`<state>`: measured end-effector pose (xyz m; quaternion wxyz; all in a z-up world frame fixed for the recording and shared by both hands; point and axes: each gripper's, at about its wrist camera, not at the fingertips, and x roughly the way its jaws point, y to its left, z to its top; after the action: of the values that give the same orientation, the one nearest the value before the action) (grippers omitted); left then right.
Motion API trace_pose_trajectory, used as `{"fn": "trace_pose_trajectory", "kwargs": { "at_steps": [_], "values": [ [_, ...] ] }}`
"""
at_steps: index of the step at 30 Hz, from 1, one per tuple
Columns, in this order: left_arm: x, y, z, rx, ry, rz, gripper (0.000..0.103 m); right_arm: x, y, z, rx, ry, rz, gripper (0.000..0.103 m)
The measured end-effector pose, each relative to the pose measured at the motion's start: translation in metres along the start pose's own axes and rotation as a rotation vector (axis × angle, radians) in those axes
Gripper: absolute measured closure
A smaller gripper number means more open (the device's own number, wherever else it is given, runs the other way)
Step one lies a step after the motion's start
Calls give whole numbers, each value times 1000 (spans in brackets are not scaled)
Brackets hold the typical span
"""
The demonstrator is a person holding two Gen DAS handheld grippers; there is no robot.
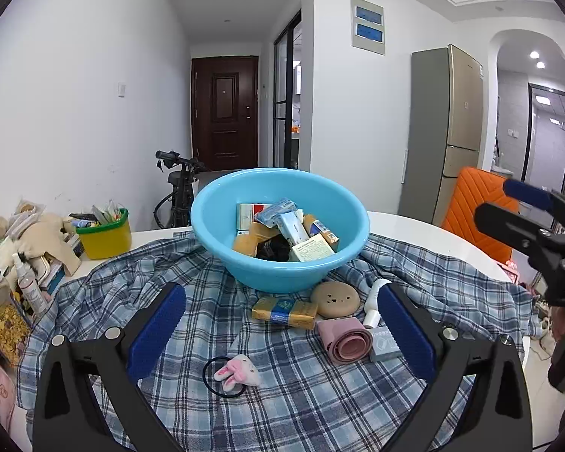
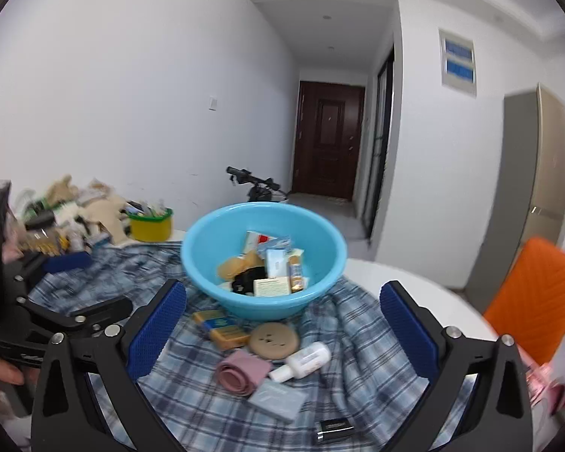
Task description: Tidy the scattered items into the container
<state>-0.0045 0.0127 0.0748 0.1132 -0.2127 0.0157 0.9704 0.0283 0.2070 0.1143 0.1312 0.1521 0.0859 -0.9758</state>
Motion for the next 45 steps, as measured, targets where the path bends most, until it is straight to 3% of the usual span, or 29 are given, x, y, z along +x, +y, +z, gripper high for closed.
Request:
{"fn": "trace_pose_trajectory", "kwargs": {
  "at_steps": [9, 24, 33, 41, 45],
  "values": [
    [-4, 7, 2, -23, -32, 26, 0, 5, -8, -4, 59, 0, 1, 1],
    [25, 10, -41, -69, 57, 46, 0, 32, -5, -57, 120, 117, 5, 1],
    [34, 17, -59, -95, 37, 74, 0, 32, -2, -77, 113, 34, -36, 1],
    [29, 12, -67, -74, -78, 86, 0, 32, -1, -90, 113, -76, -64, 1],
    [25, 12, -67, -71, -125, 98, 0, 35, 4, -94, 100, -87, -49, 1]
  ]
}}
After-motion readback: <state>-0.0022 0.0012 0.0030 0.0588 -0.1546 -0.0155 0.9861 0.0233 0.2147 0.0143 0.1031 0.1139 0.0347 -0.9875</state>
